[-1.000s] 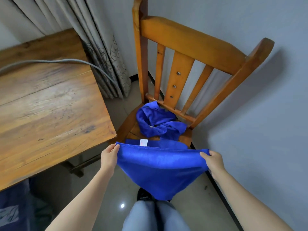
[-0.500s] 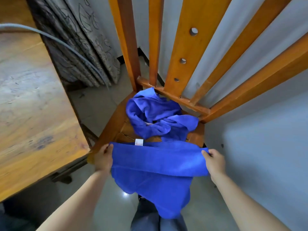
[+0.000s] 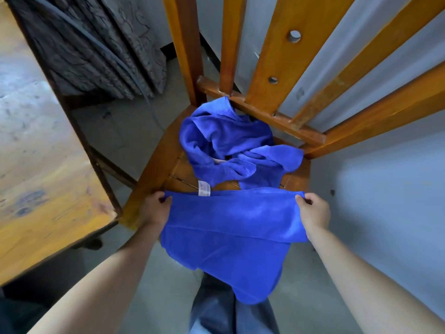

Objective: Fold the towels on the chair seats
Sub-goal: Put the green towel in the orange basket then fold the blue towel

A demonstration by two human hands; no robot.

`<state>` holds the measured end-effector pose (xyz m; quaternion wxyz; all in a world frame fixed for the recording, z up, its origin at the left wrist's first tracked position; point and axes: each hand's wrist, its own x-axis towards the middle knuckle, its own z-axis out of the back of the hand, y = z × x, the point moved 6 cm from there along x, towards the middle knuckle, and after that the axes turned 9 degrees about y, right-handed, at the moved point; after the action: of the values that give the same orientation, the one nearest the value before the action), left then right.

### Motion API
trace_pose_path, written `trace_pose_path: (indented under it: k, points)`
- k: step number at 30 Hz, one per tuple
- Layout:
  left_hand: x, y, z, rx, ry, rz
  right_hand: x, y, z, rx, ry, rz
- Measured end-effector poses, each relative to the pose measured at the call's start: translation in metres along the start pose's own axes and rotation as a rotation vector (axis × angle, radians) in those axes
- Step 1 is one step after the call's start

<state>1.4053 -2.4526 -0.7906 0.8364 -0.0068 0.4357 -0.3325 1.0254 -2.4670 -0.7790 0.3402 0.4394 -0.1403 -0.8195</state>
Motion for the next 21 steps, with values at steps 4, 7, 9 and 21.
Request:
trace_pose_path:
  k: [4,7,9,21]
  points:
    - [0.003,-0.004,0.000,0.019,0.002,-0.015,0.003,0.004,-0.008,-0.028,0.038,0.022]
    - [0.003,-0.006,-0.001,0.067,-0.006,-0.066,0.006,0.003,-0.013,-0.012,0.066,0.011]
    - [0.003,-0.005,-0.004,0.055,0.003,-0.091,0.005,-0.001,-0.014,0.025,0.073,-0.006]
    - [0.005,-0.002,-0.003,0.067,0.031,-0.122,0.006,-0.010,-0.011,0.467,0.152,-0.188]
